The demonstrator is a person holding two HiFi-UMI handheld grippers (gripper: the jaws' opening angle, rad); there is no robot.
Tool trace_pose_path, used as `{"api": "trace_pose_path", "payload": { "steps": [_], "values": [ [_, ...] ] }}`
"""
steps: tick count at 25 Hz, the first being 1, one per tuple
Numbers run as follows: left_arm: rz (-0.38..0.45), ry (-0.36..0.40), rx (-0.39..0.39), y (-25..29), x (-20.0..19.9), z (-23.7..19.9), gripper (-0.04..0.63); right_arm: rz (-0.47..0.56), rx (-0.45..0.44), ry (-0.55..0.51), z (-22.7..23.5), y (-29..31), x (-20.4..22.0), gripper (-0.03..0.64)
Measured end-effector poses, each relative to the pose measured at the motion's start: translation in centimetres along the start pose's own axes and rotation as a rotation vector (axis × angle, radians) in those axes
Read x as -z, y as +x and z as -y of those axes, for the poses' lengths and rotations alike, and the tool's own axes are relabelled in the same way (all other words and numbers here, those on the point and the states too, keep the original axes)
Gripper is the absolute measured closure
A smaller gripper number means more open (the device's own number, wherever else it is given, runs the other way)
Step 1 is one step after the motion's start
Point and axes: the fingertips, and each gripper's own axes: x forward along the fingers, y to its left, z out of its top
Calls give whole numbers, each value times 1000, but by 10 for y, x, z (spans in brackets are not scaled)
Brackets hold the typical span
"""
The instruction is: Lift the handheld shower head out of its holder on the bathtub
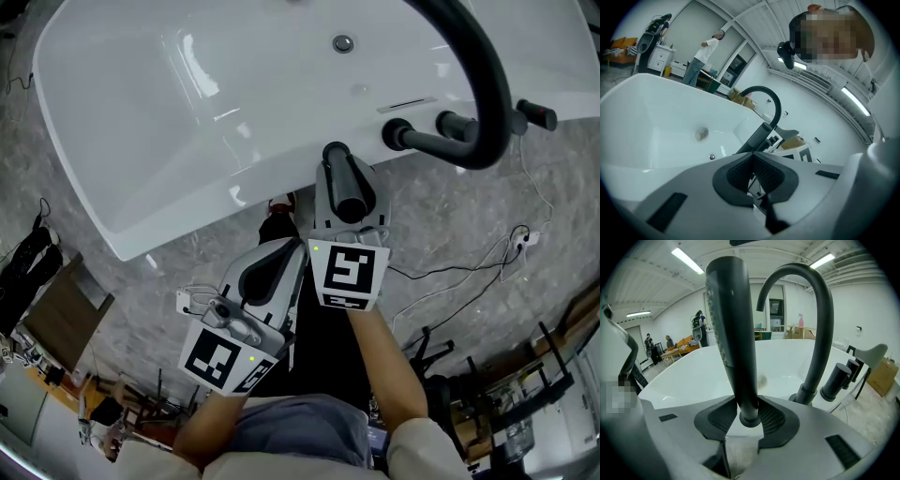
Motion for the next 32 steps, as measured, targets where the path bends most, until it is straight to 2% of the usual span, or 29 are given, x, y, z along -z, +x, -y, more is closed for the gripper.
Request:
{"api": "trace_pose_path", "payload": {
  "steps": [5,11,20,32],
  "values": [
    [9,-42,-3,-4,0,-5,590,14,2,-26,1,2,0,471],
    [20,2,-10,-9,-5,-7,590,3,0,-36,0,1,1,472],
    [49,14,-20,-16,-20,-12,591,-16,2,-37,-4,-3,3,472],
    [71,50,4,-27,-46,1,590,-4,6,-28,-10,-27,-19,472]
  ]
}}
